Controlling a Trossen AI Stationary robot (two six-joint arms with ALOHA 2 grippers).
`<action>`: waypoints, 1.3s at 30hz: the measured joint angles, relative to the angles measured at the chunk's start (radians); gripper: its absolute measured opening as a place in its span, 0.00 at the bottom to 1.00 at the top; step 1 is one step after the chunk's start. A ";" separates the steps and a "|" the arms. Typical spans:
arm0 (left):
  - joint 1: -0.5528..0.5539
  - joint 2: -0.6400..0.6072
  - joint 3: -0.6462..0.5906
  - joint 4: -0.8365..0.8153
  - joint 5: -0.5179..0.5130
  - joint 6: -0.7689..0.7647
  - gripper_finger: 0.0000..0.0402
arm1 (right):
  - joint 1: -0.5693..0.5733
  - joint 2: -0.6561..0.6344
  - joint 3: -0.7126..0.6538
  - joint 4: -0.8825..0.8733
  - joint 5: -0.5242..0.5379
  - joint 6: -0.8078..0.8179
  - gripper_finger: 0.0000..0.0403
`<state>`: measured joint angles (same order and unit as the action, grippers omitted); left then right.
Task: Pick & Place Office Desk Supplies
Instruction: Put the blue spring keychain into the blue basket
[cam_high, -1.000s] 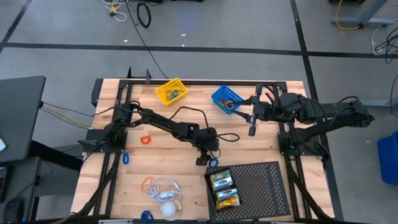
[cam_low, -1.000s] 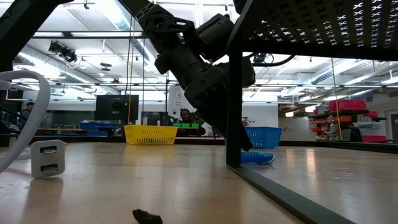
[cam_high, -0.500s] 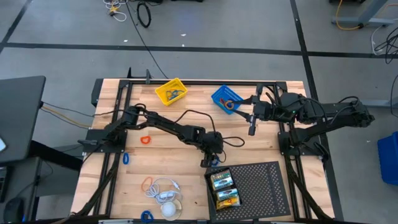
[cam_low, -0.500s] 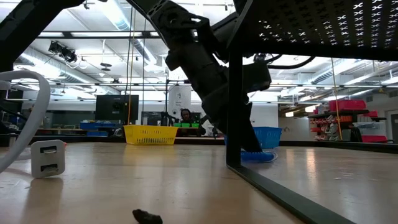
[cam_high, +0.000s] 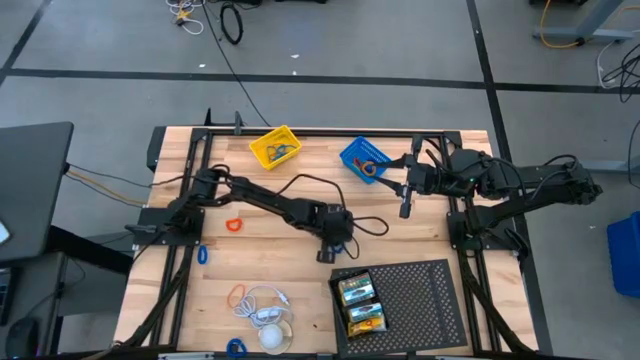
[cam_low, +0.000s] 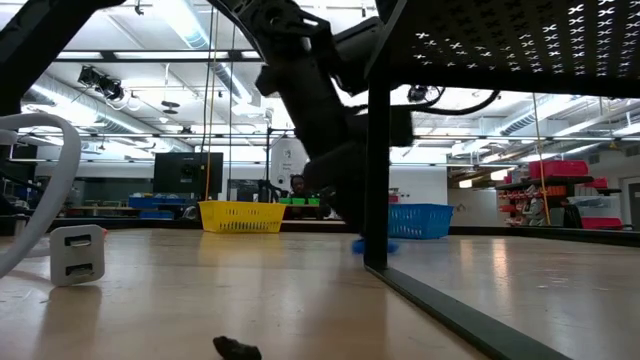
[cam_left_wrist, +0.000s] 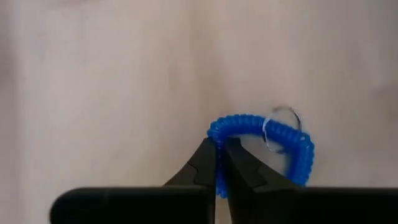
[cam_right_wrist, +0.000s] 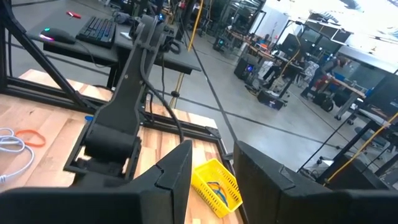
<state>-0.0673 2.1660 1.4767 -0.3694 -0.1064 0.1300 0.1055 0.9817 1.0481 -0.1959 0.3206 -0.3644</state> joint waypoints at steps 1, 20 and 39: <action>0.001 -0.013 -0.001 -0.020 -0.027 0.005 0.03 | 0.000 0.000 0.000 -0.001 0.000 0.000 0.32; 0.053 -0.166 -0.001 -0.109 -0.345 0.083 0.03 | 0.000 0.000 0.000 -0.033 -0.001 0.000 0.32; 0.164 -0.302 0.001 -0.118 -0.436 0.210 0.03 | -0.127 -0.003 -0.123 -0.114 0.124 0.054 0.33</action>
<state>0.0966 1.8635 1.4773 -0.4873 -0.5428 0.3403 -0.0211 0.9787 0.9253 -0.3102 0.4448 -0.3105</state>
